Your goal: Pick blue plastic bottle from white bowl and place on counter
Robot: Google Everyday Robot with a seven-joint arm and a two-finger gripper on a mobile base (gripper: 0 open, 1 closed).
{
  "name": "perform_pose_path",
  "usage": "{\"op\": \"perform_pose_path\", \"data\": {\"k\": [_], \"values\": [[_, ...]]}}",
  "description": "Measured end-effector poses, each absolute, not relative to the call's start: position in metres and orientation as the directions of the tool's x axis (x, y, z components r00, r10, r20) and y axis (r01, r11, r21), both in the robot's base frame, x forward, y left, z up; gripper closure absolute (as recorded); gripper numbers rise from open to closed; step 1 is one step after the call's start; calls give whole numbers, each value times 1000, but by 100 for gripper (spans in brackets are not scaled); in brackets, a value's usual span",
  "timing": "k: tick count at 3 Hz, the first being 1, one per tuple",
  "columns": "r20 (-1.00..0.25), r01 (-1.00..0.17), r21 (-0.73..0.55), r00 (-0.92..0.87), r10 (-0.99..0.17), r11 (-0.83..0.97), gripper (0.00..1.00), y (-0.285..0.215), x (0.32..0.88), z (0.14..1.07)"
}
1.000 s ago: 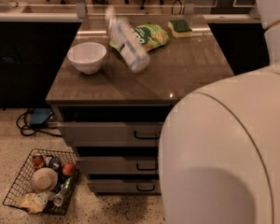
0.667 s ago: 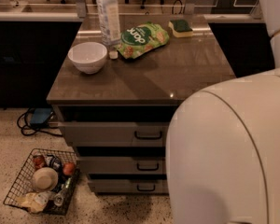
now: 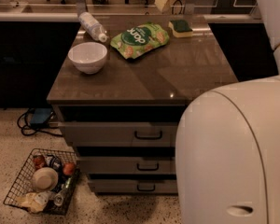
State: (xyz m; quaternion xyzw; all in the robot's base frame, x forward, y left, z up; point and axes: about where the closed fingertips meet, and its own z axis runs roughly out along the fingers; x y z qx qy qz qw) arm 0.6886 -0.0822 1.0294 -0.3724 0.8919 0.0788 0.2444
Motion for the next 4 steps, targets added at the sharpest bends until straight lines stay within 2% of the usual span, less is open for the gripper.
{"op": "perform_pose_path", "data": {"k": [3,4], "values": [[-524,-701,-52,-587,-617,711,15,-72,704,1026],[-531,-701,-53,-583,-615,711,0,-68,709,1024]]}}
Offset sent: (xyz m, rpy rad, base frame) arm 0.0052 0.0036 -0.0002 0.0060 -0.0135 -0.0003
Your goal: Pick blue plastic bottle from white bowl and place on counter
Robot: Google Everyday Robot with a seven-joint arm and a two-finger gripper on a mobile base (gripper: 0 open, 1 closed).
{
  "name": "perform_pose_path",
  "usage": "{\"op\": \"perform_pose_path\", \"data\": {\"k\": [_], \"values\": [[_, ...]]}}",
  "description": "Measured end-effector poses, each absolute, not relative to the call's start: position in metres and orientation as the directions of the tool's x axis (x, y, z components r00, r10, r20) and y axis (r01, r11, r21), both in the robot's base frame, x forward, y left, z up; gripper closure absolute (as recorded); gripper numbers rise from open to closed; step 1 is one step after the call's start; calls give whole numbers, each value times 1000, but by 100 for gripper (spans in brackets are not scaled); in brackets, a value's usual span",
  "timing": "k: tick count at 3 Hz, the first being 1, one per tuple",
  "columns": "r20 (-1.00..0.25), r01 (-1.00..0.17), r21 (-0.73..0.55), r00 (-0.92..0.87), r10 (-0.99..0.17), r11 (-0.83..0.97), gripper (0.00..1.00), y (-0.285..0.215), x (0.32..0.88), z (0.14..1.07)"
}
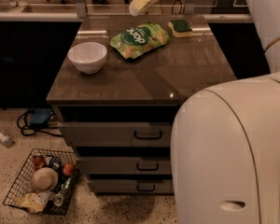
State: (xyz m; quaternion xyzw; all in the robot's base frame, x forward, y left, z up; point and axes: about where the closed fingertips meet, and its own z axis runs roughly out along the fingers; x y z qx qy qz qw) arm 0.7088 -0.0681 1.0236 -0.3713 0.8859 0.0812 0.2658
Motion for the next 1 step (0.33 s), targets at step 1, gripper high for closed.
{"op": "perform_pose_path", "data": {"k": [1], "values": [[-531,-701,-54,-583,-615,711,0,-68,709,1024]]}}
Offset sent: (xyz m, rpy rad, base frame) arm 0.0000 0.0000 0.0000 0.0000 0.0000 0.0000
